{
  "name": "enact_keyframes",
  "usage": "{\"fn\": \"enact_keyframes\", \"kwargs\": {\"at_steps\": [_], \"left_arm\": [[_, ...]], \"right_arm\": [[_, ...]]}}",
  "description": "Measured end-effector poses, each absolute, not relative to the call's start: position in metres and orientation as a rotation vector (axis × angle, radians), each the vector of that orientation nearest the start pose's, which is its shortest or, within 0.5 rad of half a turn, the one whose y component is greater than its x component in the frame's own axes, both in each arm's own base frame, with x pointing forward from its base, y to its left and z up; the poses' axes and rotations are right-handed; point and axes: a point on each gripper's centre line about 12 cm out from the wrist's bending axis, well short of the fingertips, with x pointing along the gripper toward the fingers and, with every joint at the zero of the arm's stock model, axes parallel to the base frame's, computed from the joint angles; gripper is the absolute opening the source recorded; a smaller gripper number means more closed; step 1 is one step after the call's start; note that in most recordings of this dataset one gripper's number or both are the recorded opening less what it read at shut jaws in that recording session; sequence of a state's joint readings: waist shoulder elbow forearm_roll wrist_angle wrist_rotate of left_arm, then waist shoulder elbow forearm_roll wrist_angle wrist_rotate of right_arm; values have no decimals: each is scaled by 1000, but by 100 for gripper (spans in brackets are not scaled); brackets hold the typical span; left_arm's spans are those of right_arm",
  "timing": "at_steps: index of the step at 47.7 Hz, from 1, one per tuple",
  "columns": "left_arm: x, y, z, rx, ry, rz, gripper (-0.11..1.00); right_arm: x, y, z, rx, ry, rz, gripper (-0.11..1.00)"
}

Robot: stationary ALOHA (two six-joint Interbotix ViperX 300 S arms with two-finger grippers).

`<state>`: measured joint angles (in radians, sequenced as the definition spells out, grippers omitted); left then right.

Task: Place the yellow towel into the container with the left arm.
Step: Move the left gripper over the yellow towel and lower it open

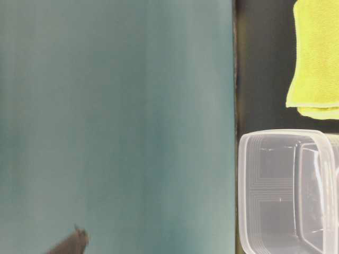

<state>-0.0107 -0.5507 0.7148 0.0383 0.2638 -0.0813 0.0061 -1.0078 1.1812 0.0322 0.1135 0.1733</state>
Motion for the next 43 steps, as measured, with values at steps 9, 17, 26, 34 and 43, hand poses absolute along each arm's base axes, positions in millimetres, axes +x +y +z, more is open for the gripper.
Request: {"fn": "enact_keyframes", "kwargs": {"at_steps": [9,17,26,34,43], "left_arm": [[336,-2,325,-39,457,11,0],[371,-2,320,-37,526,16,0],[399,4,316,-23,602,30,5],[426,8,305,46,688,17,52],[465,11,279,63,834,14,90]], "right_arm": [[177,2,262,199,264,-16,9],[168,2,265,191,276,-14,58],[163,2,268,148,269,-7,79],[162,2,271,121,257,-3,78],[156,2,277,104,220,0,78]]}}
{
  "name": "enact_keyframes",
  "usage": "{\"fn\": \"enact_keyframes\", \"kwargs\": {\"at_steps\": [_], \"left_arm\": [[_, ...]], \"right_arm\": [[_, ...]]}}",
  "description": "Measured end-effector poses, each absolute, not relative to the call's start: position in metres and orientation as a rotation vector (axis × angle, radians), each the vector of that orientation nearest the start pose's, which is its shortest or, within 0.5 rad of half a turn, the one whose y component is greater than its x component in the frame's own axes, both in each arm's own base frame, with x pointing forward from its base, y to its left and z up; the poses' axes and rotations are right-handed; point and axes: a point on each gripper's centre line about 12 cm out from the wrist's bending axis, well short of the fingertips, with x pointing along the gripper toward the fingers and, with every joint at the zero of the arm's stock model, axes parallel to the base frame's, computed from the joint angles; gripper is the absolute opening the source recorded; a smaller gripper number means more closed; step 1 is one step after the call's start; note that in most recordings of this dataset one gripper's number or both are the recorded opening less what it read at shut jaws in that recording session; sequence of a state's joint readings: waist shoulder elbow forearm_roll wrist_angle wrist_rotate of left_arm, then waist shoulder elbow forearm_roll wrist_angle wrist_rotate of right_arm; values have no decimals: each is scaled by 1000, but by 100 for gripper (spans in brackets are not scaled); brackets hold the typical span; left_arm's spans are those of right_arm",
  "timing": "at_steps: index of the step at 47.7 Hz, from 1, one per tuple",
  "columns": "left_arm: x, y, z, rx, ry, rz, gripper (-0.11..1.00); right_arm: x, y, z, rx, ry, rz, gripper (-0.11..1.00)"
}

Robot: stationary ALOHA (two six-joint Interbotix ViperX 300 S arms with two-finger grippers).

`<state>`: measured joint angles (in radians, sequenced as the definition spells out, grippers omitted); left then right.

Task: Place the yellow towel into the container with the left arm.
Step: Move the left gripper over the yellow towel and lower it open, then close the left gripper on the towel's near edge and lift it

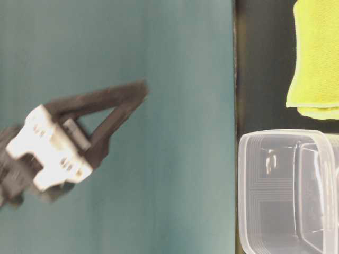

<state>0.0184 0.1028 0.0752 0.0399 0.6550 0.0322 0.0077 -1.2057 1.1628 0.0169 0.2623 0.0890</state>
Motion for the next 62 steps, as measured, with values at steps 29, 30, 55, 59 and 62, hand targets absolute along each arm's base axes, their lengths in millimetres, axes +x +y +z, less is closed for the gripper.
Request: {"fn": "enact_keyframes", "kwargs": {"at_steps": [29,30,55,59,62], "left_arm": [[543,29,160,47,1120,33,90],[544,29,155,48,1129,31,90],[537,18,101,154,1251,-62,90],[536,18,100,154,1257,-62,90],[535,19,99,152,1260,-60,90]], "right_arm": [[140,1,294,84,125,4,78],[139,1,293,85,126,4,78],[139,1,294,93,122,5,78],[138,1,295,94,117,4,78],[138,1,295,96,117,6,78]]}}
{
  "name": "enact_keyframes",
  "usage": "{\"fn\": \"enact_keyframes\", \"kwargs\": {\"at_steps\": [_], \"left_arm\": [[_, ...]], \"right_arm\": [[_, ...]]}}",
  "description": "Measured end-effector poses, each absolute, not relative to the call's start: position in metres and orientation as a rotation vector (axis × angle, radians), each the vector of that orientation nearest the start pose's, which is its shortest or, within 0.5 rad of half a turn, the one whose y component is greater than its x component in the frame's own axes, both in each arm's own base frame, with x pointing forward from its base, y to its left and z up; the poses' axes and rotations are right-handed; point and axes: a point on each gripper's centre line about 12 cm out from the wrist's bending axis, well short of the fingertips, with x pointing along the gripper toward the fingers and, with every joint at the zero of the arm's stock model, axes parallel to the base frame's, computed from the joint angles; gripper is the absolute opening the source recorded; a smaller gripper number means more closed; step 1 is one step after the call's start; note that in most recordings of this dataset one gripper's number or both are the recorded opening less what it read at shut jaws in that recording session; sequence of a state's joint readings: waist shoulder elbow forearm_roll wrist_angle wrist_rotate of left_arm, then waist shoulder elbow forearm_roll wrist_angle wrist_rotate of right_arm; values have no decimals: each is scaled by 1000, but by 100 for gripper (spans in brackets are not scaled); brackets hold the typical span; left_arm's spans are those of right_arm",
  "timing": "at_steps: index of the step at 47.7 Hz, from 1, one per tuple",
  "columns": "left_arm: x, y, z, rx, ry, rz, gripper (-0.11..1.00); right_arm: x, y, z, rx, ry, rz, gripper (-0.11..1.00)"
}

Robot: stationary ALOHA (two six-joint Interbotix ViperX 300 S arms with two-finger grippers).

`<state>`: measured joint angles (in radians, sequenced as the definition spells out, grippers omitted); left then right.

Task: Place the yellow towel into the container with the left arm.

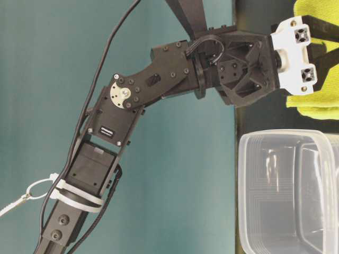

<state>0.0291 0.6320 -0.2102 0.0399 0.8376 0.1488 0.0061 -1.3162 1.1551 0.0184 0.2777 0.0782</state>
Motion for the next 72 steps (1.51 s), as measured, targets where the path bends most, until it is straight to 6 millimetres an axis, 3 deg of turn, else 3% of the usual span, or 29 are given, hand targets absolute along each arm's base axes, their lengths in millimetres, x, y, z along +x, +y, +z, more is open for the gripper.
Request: {"fn": "enact_keyframes", "kwargs": {"at_steps": [4,8,19,21,26,30,37,44,50,53,63,72], "left_arm": [[533,19,98,146,1272,-58,86],[531,17,98,150,1289,-63,73],[532,-3,102,181,1294,-100,12],[533,-5,104,182,1291,-102,7],[537,-3,119,178,1266,-94,7],[539,1,145,179,1239,-87,7],[531,10,218,171,1181,-65,7],[497,23,288,149,1190,-35,7],[463,30,316,134,1208,-16,7],[449,30,314,132,1223,-16,7],[408,28,276,125,1254,-18,7],[389,27,245,136,1235,-25,7]], "right_arm": [[138,1,295,93,114,4,78],[137,1,295,94,112,4,78],[137,1,296,94,108,5,78],[137,1,296,94,109,4,78],[137,1,297,94,105,6,78],[136,1,296,96,105,5,78],[136,1,297,96,100,5,78],[136,1,297,97,100,5,78],[136,1,297,100,99,5,78],[136,1,297,100,99,5,78],[136,1,297,113,99,6,78],[136,1,293,132,109,4,78]]}}
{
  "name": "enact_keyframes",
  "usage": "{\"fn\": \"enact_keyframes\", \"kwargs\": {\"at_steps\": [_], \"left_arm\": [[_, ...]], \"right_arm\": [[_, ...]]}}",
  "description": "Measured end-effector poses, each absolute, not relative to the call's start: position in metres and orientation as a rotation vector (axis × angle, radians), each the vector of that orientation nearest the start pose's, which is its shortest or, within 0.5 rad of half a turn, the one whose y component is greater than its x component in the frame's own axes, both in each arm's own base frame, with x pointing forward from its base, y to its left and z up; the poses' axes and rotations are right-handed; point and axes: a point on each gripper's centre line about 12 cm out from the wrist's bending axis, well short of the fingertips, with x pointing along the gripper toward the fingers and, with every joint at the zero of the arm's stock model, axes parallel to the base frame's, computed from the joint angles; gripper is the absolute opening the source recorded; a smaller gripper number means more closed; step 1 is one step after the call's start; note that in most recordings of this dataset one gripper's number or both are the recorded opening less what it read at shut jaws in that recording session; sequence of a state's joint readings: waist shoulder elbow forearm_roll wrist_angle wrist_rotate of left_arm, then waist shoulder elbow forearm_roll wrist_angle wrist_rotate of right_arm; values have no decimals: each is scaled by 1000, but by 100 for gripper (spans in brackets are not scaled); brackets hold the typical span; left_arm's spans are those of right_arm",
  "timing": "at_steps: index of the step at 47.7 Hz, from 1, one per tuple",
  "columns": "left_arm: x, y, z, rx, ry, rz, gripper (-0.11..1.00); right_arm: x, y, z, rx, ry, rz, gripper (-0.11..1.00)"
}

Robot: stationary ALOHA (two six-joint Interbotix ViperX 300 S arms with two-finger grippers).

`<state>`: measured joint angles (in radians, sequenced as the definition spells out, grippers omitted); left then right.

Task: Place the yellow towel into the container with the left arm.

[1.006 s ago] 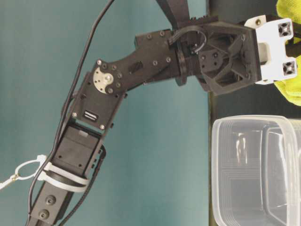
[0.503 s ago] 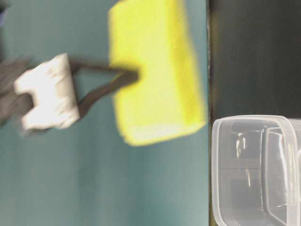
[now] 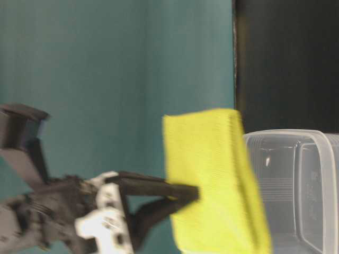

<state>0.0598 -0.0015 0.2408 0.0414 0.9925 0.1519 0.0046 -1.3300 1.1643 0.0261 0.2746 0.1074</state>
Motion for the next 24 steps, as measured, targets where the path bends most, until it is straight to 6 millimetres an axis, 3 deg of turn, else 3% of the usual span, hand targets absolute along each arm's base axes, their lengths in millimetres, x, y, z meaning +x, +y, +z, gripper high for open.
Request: {"fn": "enact_keyframes", "kwargs": {"at_steps": [24], "left_arm": [[388,27,222,139,1273,-32,7]], "right_arm": [[137,1,293,177,99,3,78]]}}
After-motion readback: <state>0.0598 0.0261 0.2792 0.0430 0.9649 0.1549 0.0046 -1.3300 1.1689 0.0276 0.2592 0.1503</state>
